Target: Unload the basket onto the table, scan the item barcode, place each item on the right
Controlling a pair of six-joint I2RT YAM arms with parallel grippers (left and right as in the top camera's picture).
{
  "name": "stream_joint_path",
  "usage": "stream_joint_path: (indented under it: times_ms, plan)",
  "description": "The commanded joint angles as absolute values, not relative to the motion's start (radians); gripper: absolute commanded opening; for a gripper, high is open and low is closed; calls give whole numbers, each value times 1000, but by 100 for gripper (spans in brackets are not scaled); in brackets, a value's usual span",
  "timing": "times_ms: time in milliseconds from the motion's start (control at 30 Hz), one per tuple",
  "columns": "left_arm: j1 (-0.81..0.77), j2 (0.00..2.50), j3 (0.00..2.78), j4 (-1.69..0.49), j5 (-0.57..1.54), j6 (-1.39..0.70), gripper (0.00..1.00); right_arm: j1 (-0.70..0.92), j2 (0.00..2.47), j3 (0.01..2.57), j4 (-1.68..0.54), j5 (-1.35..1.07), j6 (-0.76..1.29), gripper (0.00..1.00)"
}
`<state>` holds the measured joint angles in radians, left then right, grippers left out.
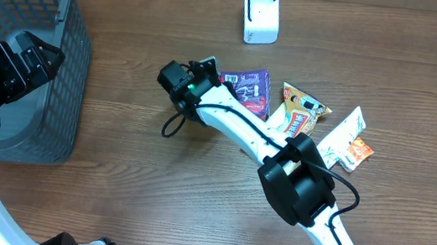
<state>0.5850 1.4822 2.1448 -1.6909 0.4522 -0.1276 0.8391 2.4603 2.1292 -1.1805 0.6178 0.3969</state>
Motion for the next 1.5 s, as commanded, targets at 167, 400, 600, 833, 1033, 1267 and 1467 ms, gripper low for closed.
stream_joint_path:
  times_ms: [167, 400, 600, 833, 1033, 1267, 1467]
  plan:
    - [589, 1484, 2138, -1689, 461, -135, 100, 750, 2399, 2422, -1333, 16, 389, 4]
    - [589, 1484, 2138, -1689, 461, -135, 100, 607, 2391, 2558, -1369, -719, 346, 4]
    - [589, 1484, 2138, -1689, 461, -135, 100, 554, 2392, 2403, -1334, -859, 331, 4]
    - [589, 1484, 2138, -1689, 461, -135, 100, 490, 2392, 2136, -1217, -841, 400, 4]
    - [589, 1484, 2138, -1689, 461, -135, 100, 390, 2390, 2114, -1274, -436, 401, 18]
    - [589, 1484, 2138, -1689, 461, -135, 100, 285, 2390, 2295, -1474, -200, 340, 43]
    - [589, 1484, 2138, -1689, 461, -135, 100, 288, 2390, 2418, -1574, -276, 126, 89]
